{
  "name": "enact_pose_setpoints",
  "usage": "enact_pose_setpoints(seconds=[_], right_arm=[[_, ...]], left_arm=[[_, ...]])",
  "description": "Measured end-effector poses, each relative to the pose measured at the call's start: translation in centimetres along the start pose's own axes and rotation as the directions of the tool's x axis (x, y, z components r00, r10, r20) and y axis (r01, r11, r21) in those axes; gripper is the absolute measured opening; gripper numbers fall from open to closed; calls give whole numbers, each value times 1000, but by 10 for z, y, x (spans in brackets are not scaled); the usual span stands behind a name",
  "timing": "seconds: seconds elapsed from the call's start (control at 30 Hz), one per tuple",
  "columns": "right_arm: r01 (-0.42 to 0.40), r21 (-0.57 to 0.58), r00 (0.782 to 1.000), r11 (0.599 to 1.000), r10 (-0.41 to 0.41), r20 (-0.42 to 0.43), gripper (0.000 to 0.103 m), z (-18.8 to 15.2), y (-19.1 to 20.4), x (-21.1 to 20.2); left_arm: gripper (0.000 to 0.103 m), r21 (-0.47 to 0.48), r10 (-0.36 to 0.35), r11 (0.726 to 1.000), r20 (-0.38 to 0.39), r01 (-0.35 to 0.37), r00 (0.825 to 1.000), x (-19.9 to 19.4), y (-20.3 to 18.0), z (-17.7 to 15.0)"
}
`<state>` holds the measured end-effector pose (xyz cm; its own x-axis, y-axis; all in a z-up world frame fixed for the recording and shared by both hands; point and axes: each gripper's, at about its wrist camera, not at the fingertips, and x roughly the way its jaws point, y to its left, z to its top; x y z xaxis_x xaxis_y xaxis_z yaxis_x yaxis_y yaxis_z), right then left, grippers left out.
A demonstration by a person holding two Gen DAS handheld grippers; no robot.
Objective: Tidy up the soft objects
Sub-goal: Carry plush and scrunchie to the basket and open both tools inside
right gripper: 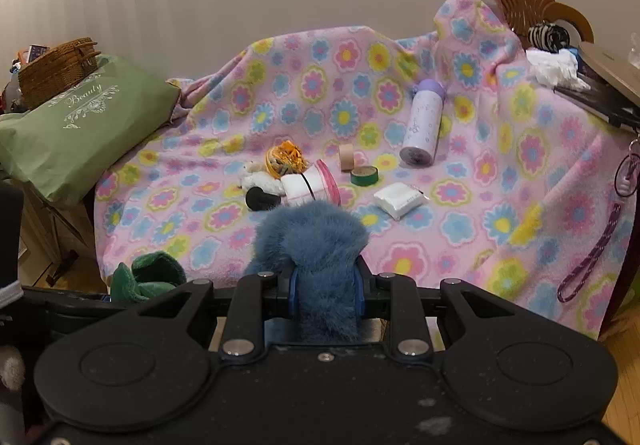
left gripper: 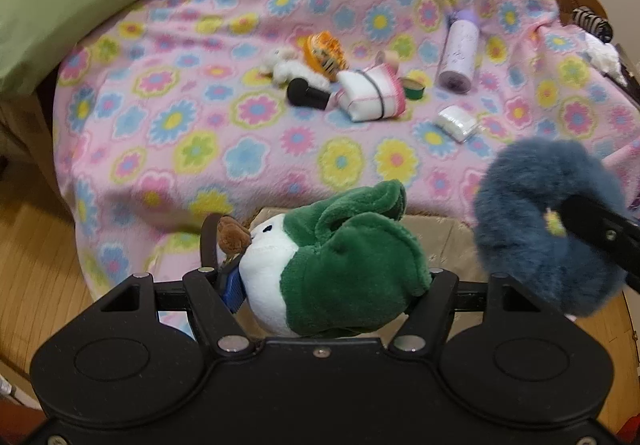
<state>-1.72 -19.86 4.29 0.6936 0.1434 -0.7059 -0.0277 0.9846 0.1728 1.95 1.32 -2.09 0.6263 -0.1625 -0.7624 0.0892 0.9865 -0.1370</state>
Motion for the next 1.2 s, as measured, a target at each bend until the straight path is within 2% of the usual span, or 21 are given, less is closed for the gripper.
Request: enact_pose_setpoints(seconds=[0.37, 0.47, 0.53, 0.63, 0.83, 0.97, 1.2], right_arm=[[-3, 5, 997, 1000, 3, -75, 26, 1, 2, 12], [-8, 10, 995, 1000, 9, -96, 31, 2, 2, 13], [-8, 9, 995, 1000, 8, -95, 32, 3, 3, 11], [-13, 6, 995, 1000, 13, -94, 40, 5, 4, 9], [-19, 7, 996, 1000, 20, -88, 44, 8, 4, 4], [-24, 5, 997, 1000, 25, -78, 47, 9, 4, 0], [-25, 3, 998, 1000, 26, -63, 51, 11, 5, -5]], left_arm=[[68, -22, 19, 1000, -52, -21, 998, 11, 4, -2], [70, -17, 22, 1000, -51, -23, 998, 9, 5, -3], [70, -8, 24, 1000, -47, -25, 999, 8, 5, -4], [70, 2, 24, 1000, -46, -24, 999, 6, 3, -5], [71, 20, 35, 999, -20, -34, 999, -1, 0, -4], [76, 35, 41, 999, 1, -41, 999, -6, -2, -4], [76, 42, 44, 998, 15, -44, 999, -9, -3, -3]])
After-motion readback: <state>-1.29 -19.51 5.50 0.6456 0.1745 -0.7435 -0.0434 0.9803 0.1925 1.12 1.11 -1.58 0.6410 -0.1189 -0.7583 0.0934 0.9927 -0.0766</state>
